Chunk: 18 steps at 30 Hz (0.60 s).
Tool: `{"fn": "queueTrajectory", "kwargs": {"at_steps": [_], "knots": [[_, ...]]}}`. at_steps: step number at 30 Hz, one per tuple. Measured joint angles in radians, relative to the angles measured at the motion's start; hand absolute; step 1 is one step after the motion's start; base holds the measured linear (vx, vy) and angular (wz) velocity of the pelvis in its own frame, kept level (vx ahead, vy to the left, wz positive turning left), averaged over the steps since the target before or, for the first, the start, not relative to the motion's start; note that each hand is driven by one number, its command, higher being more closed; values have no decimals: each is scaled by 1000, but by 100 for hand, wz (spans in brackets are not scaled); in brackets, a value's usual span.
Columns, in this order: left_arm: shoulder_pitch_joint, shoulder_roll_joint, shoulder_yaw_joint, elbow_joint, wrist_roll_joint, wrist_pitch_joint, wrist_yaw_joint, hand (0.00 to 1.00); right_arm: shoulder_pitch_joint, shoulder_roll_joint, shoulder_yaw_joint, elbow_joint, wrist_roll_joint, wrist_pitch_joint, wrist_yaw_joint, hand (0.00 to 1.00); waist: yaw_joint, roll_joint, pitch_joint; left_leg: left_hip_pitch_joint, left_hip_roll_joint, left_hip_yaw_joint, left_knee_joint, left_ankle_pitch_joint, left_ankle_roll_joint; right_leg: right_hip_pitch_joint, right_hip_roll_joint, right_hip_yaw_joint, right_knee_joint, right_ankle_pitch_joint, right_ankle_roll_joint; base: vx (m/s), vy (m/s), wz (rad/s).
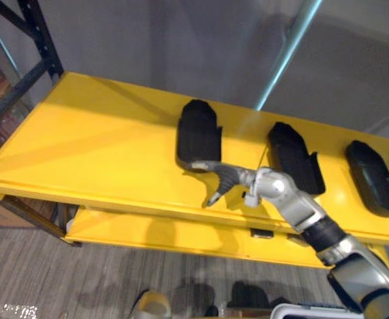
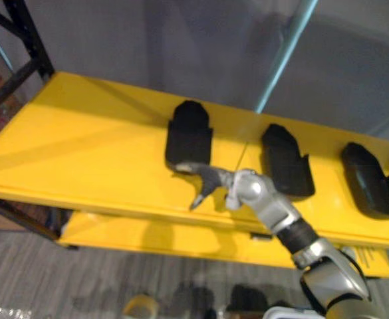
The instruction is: Walk over and take plastic housings, then place them on the shelf
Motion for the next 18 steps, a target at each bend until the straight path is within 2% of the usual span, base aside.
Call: {"fn": "queueTrajectory", "kwargs": {"at_steps": [4, 11, 18], "knots": [[-2, 0, -36, -2, 5, 6, 0, 0, -20, 1, 19, 57, -38, 0, -1, 0, 1, 2, -4, 1, 1, -9, -29, 19, -3, 1, 1, -11, -13, 8, -6, -24, -3, 7], [-8, 0, -38, -14, 31, 14, 0, 0, -29, 1, 18, 108, -55, -3, 1, 0, 10, 2, -5, 0, 2, -8, -30, 19, -4, 1, 2, -10, -13, 11, -6, 0, 0, 0], [-8, 1, -67, -38, 31, 36, 0, 0, -43, 2, 17, 116, -21, -9, 65, 0, 13, 1, -5, 1, 3, -8, -29, 22, -5, 1, 2, -11, -13, 12, -6, 0, 0, 0]]}}
